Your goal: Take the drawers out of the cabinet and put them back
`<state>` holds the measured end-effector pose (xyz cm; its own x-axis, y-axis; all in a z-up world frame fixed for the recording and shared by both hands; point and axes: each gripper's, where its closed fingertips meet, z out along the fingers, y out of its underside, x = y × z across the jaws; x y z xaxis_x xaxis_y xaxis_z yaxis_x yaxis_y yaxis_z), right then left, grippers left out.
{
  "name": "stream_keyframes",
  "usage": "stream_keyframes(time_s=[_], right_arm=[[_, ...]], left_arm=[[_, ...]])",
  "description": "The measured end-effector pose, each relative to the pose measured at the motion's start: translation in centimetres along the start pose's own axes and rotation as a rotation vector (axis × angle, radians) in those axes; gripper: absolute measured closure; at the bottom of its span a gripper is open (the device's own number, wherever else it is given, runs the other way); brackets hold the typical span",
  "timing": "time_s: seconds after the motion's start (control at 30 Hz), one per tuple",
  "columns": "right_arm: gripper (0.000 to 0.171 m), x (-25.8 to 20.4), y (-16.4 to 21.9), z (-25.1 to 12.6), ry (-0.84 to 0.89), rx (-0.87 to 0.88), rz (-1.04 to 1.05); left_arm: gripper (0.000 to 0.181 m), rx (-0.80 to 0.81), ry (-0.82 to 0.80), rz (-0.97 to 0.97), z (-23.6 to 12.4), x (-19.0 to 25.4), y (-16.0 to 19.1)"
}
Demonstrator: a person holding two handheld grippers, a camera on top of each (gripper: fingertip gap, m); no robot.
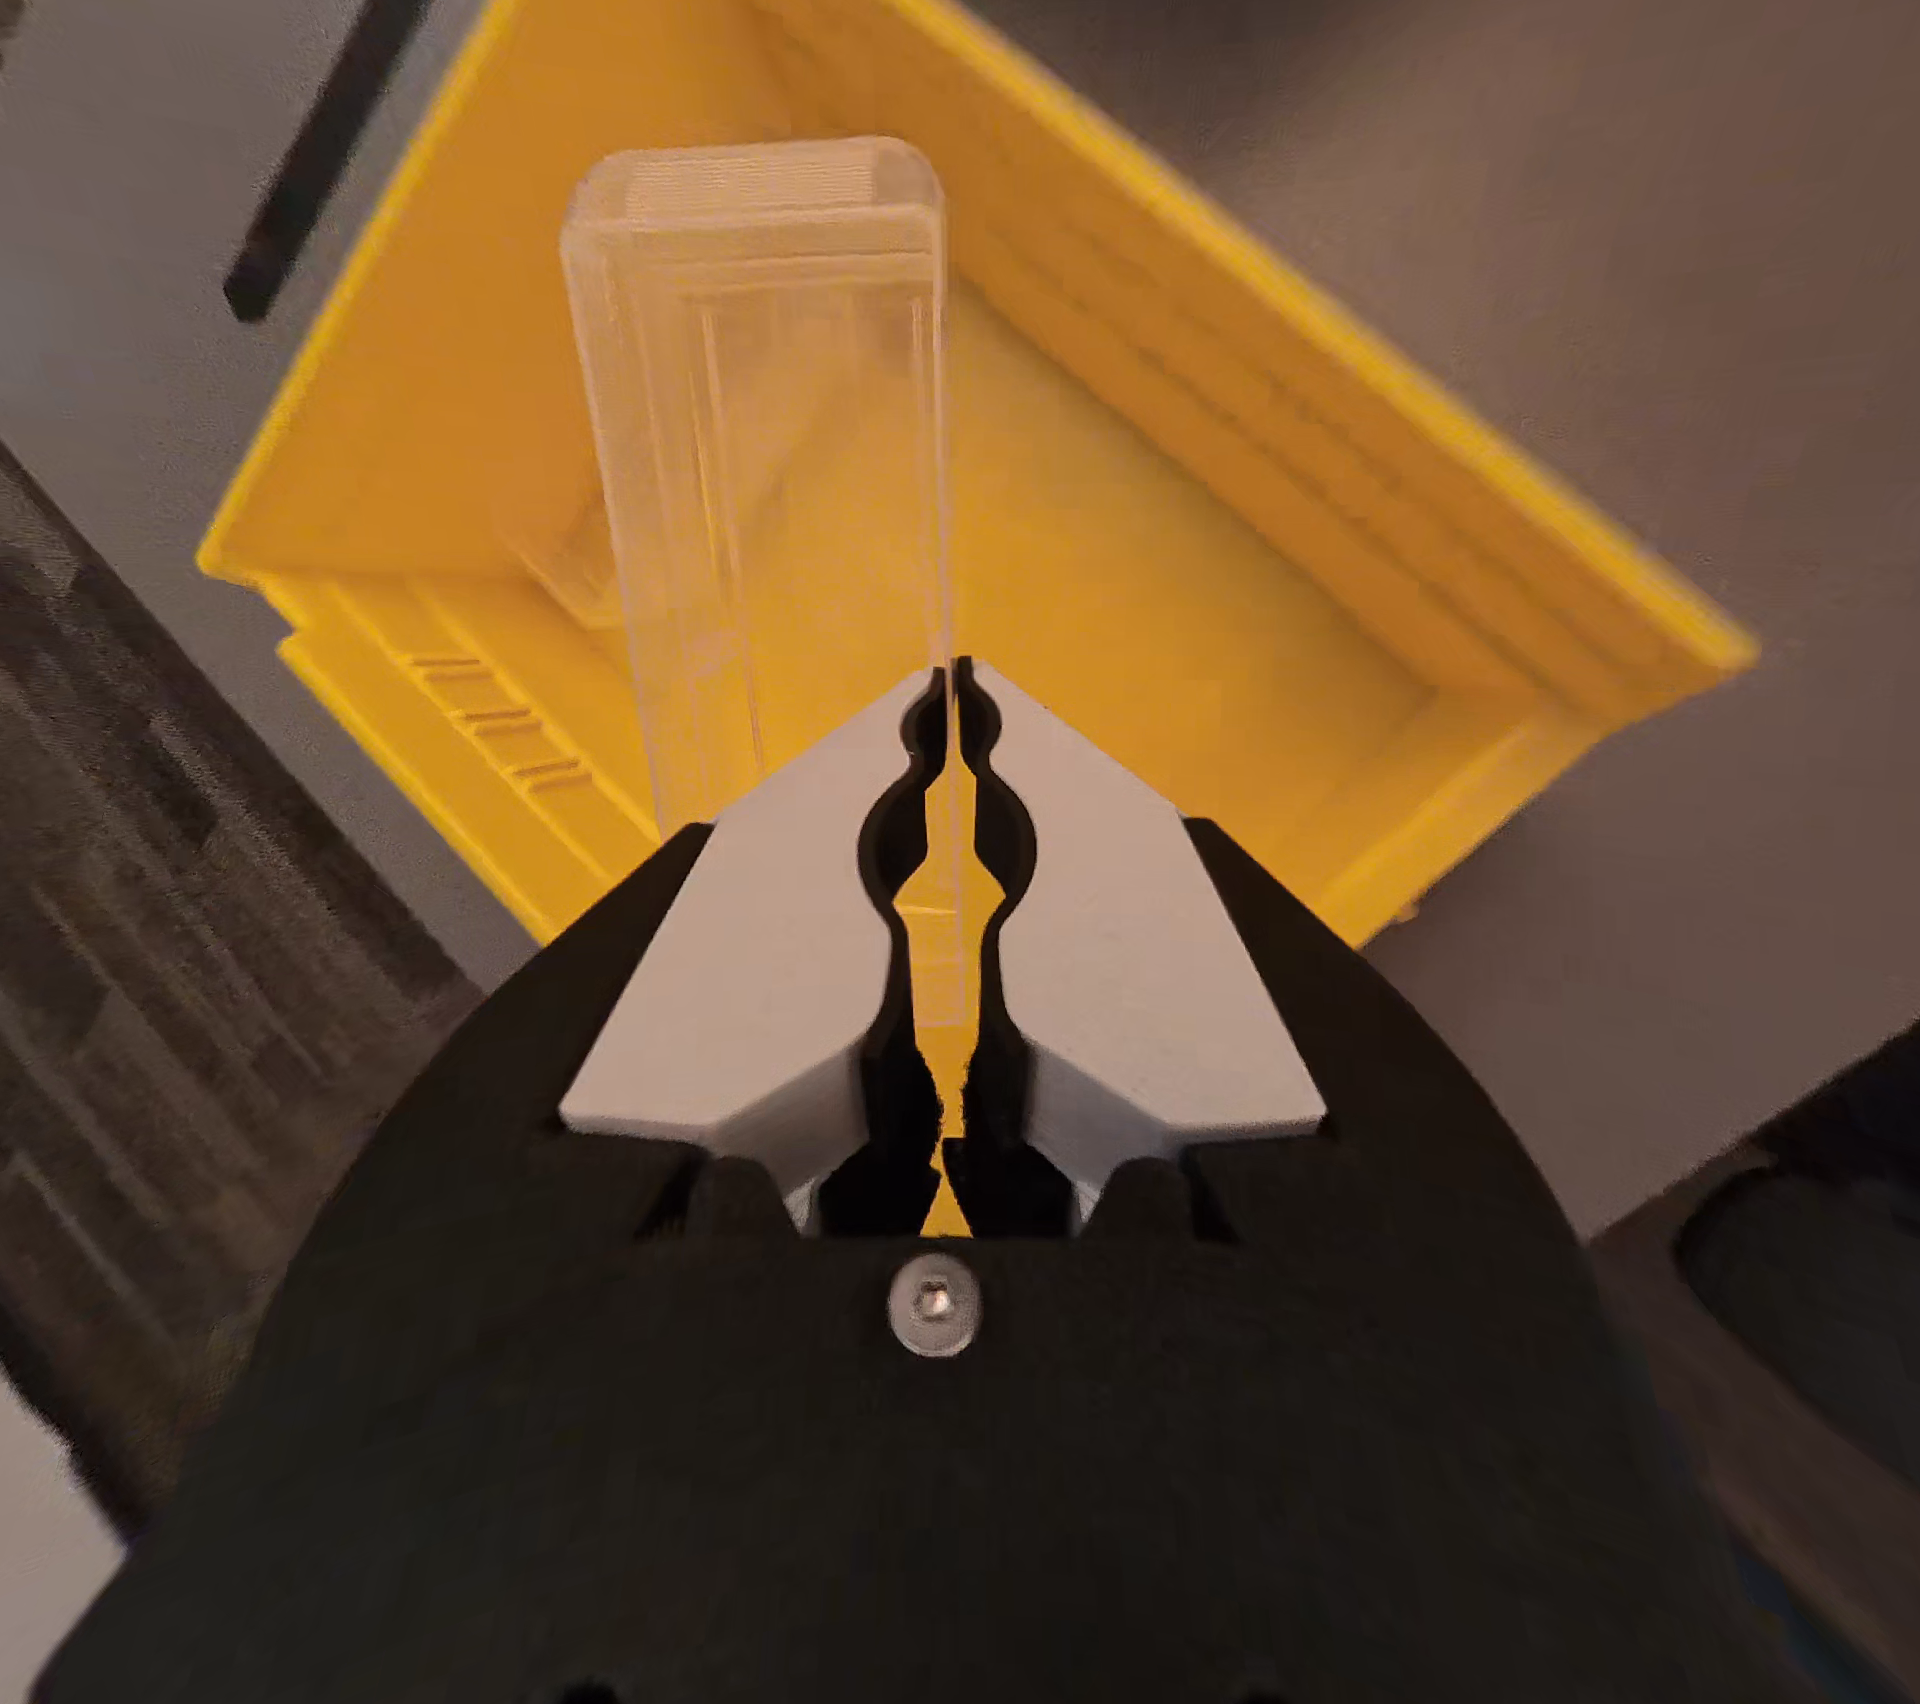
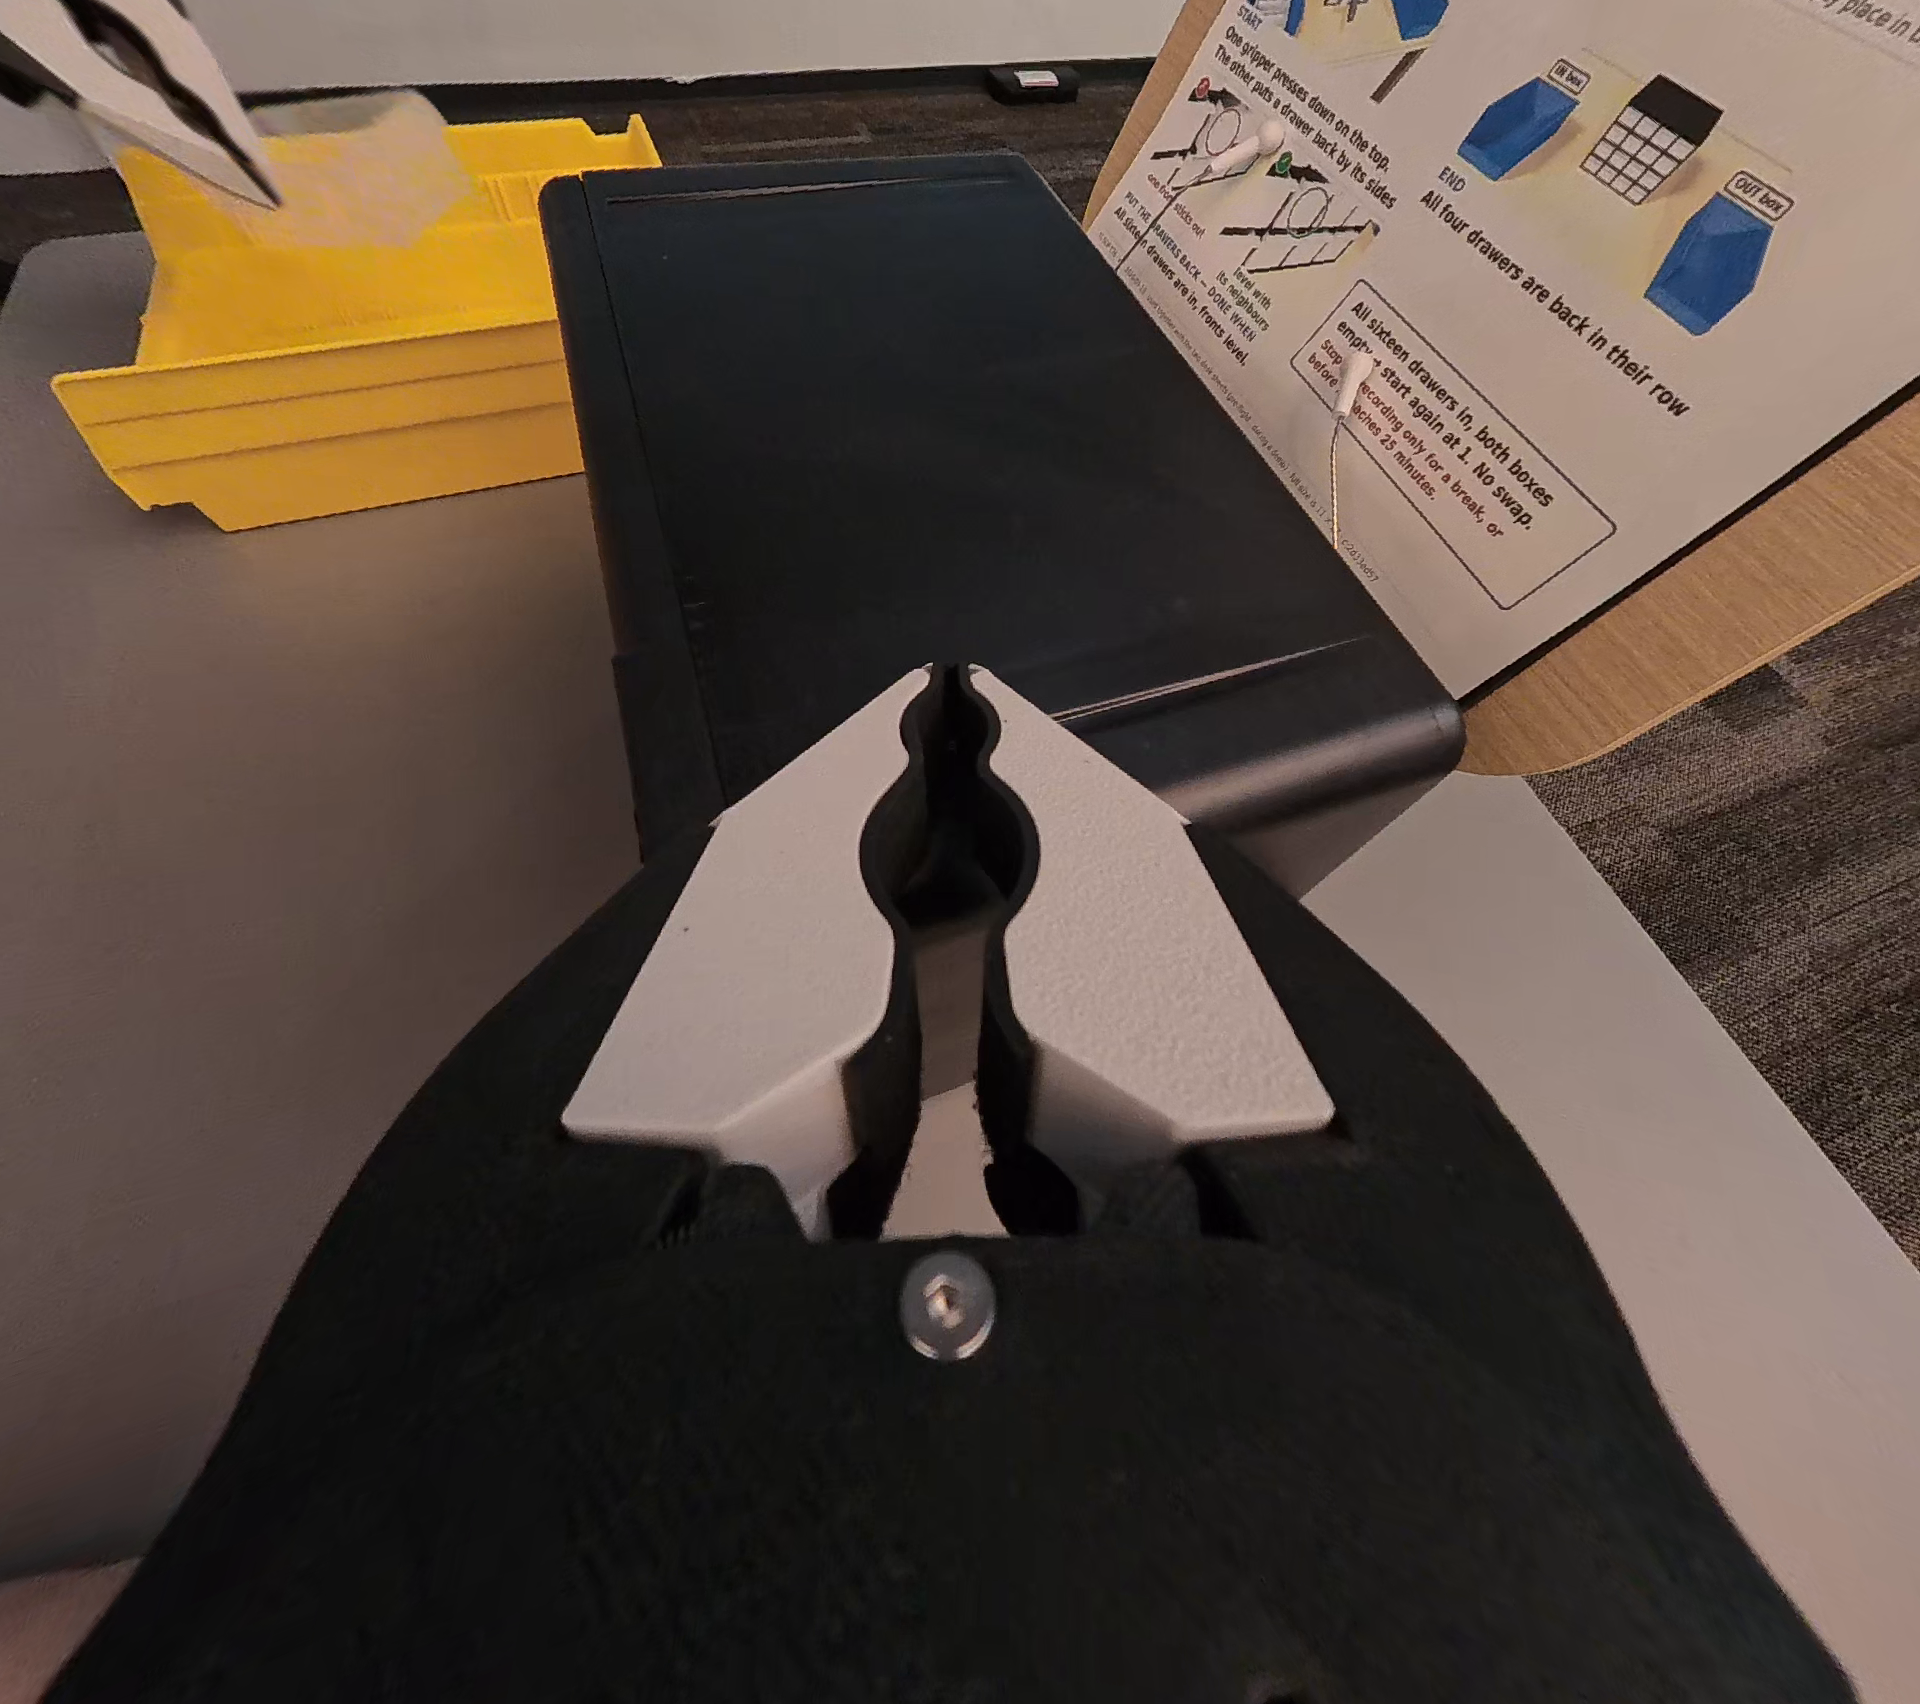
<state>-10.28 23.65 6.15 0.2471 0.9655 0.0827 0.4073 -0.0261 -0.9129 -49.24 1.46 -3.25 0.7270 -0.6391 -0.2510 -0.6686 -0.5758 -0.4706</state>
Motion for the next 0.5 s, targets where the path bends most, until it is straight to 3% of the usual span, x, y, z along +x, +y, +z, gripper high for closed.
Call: stream_keyframes(time_s=[0.03, 0.13, 0.23, 0.33, 0.5], right_arm=[[0.171, 0.0, 0.0, 0.0, 0.002, -0.001, -0.002], [0.171, 0.0, 0.0, 0.0, 0.005, -0.003, -0.003], [0.171, 0.0, 0.0, 0.0, 0.012, -0.006, -0.009], [0.171, 0.0, 0.0, 0.0, 0.016, -0.009, -0.013], [0.171, 0.0, 0.0, 0.0, 0.025, -0.015, -0.025]], left_arm=[[0.181, 0.039, 0.019, -0.003, -0.7, 1.1, -1.6], [0.181, 0.132, 0.088, 0.152, -1.9, 6.2, -7.0], [0.181, 0.12, 0.172, 0.403, -0.6, 12.5, -10.9], [0.181, 0.048, 0.276, 0.622, 3.0, 17.8, -12.1], [0.181, -0.004, 0.39, 0.829, 7.6, 21.7, -11.8]])
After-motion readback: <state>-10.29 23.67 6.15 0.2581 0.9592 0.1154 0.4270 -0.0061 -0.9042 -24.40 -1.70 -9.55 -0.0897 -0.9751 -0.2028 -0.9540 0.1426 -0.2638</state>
